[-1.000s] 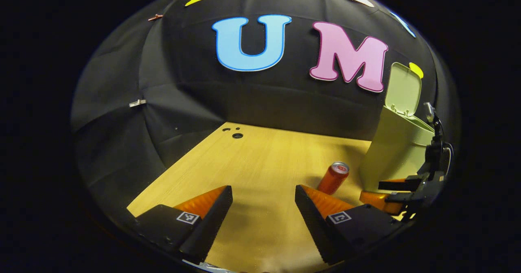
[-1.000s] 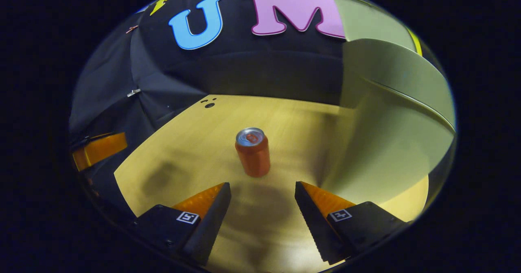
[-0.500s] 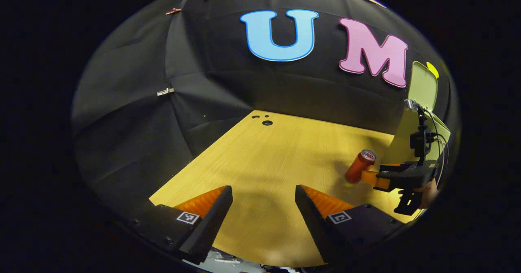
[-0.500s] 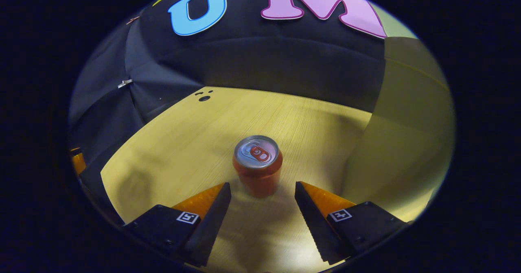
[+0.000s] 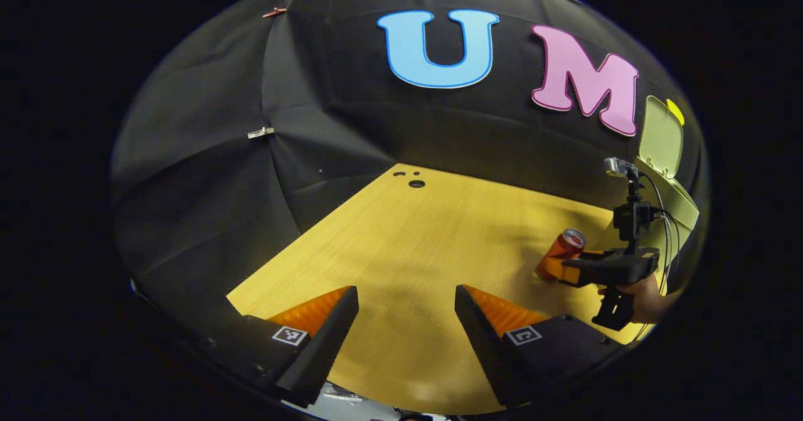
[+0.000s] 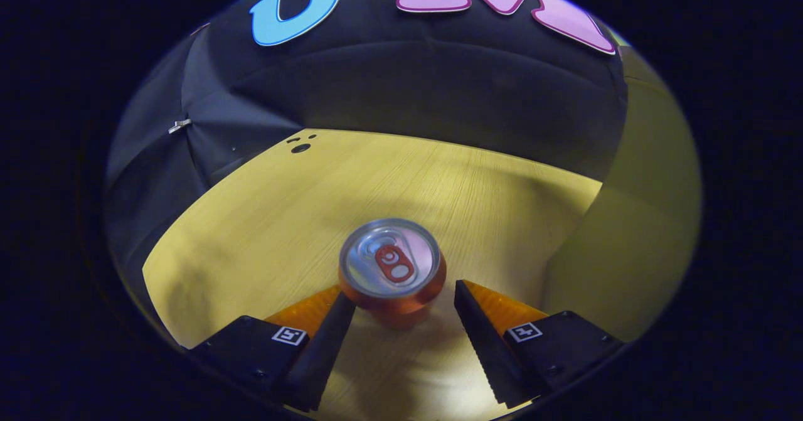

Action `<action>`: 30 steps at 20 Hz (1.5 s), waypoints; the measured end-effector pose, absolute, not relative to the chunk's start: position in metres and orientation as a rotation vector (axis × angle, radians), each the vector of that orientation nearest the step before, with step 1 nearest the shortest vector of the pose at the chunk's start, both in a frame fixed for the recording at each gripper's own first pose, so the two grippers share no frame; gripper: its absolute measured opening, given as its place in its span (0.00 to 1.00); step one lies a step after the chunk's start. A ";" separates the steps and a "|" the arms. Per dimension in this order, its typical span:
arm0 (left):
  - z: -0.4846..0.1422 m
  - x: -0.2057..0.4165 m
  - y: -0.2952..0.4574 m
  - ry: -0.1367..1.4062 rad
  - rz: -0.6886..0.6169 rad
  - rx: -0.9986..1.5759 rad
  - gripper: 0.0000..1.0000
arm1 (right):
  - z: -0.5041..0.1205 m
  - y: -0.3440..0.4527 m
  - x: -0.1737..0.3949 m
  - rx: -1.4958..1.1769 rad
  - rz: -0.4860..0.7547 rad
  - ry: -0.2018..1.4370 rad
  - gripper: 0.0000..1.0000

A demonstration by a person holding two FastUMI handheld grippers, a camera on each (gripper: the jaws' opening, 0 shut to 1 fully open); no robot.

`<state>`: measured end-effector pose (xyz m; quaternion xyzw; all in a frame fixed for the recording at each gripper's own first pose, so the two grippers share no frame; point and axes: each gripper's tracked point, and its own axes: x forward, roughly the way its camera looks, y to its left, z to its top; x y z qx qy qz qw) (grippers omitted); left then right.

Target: Press the lid of the desktop garbage bin to open it, pick up the crumpled paper on the desktop and throw it into the bin, then pick up the pop can on the desktop and drop it into the bin, and finally close the garbage bin lid.

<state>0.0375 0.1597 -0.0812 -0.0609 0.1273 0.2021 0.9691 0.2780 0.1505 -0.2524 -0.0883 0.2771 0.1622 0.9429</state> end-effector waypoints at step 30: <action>-0.046 0.052 0.141 0.130 0.221 -0.113 0.99 | 0.025 0.171 0.221 -0.246 0.362 0.144 0.83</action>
